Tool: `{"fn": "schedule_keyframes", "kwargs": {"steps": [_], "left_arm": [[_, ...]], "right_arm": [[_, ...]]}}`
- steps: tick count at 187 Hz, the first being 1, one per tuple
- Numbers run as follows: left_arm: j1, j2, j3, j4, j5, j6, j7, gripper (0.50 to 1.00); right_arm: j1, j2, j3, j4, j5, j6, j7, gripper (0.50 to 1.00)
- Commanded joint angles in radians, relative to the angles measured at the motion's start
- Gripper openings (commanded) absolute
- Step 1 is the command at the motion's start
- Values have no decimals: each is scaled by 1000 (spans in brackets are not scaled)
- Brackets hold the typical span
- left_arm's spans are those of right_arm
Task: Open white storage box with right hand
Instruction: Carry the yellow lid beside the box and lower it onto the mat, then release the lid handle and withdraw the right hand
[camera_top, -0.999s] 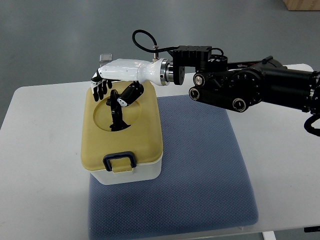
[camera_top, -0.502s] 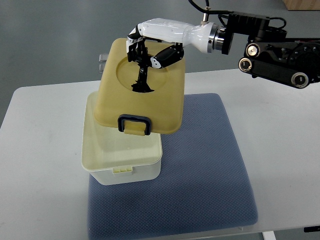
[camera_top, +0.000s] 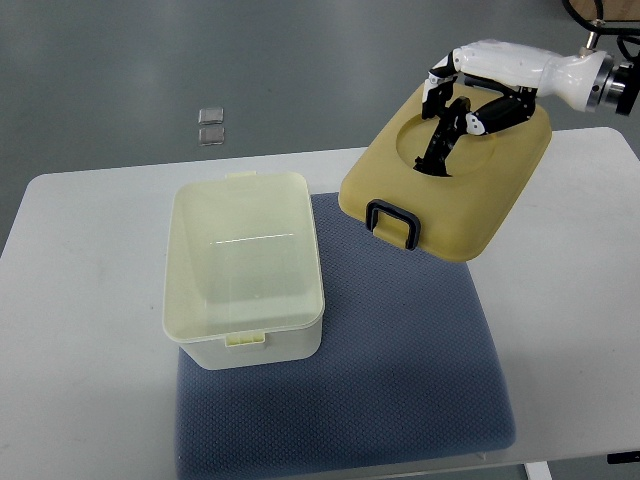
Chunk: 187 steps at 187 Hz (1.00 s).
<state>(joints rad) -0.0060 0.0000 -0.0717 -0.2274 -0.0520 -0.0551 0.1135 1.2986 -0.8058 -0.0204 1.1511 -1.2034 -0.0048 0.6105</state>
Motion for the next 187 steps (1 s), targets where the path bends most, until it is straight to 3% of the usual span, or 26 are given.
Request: {"fn": "schedule_keyframes", "kwargs": {"steps": [1,32,86,125,127,128,129,130,131,132,133,134,135,136,138,175,187], "left_arm": [[0,0,0,0,0,0,0,1000],[1,0,0,-1,0,0,0,1000],[1,0,-2,2,0,0,0,1000],[4,0,0,0,0,0,0,1000],[4,0,0,0,0,0,0,1000],[4,0,0,0,-2,0,0,1000],[4,0,0,0,-2,0,0,1000],[4,0,0,0,0,0,0,1000],[4,0,0,0,0,0,0,1000],[4,0,0,0,0,0,0,1000],[4,0,0,0,0,0,0,1000],[4,0,0,0,0,0,0,1000],[4,0,0,0,0,0,0,1000],[4,0,0,0,0,0,0,1000],[4,0,0,2,0,0,0,1000],[6,0,-2,2,0,0,0,1000],[4,0,0,0,0,0,0,1000]], "right_arm": [[-70,-7,7,-25,-58,-11,0,500],[-166,27,2,-53,-64,-83,0,500],[-269,186,0,-82,-131,-159,0,500],[-321,240,-3,-102,-140,-167,0,500],[-323,240,-3,-103,-142,-166,0,507],[-326,240,-3,-103,-143,-166,0,594],[-326,240,-3,-103,-143,-166,0,594],[-328,240,-3,-105,-145,-166,0,692],[-328,240,-3,-105,-145,-166,0,693],[-329,240,-3,-106,-146,-166,0,784],[-329,240,-3,-106,-146,-166,0,785],[-332,240,-3,-106,-148,-166,0,853],[-332,240,-3,-106,-148,-166,0,854],[-334,240,-3,-106,-150,-166,0,905],[-334,240,-4,-106,-150,-164,0,921],[-323,221,-4,-108,-150,-152,0,928],[-312,191,-7,-99,-159,-115,0,928]]}}
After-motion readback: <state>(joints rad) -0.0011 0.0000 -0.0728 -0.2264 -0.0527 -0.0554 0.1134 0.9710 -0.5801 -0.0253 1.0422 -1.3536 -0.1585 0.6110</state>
